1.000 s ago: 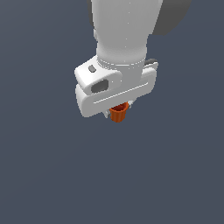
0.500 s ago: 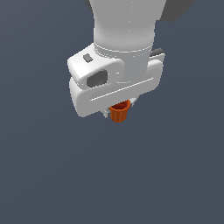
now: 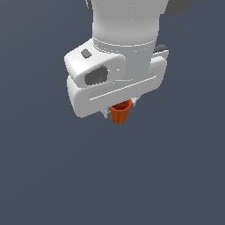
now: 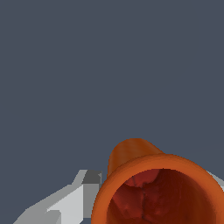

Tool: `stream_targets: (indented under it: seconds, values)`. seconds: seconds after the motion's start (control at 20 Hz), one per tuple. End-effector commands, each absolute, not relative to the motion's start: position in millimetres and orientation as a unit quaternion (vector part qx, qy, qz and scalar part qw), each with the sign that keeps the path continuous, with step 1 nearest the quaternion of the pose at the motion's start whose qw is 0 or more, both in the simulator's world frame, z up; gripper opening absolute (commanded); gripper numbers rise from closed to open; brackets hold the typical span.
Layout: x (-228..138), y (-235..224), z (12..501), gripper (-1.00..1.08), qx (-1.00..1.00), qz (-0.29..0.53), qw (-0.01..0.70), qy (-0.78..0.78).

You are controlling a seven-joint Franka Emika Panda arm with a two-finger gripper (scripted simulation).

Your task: Pick up the object and move it to a goal position.

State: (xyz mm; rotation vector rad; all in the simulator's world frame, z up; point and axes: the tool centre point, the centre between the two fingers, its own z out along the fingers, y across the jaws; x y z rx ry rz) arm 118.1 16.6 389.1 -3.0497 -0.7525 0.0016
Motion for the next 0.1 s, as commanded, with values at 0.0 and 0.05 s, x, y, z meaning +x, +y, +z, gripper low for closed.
stream_targets:
  seconds: [0.0,0.05]
  values:
    - [118.8,16.6,390.6,-1.0,-0.971,0.0,0.0,-0.24]
    - [118.8,16.6,390.7,-1.0,-0.971,0.0,0.0,-0.24]
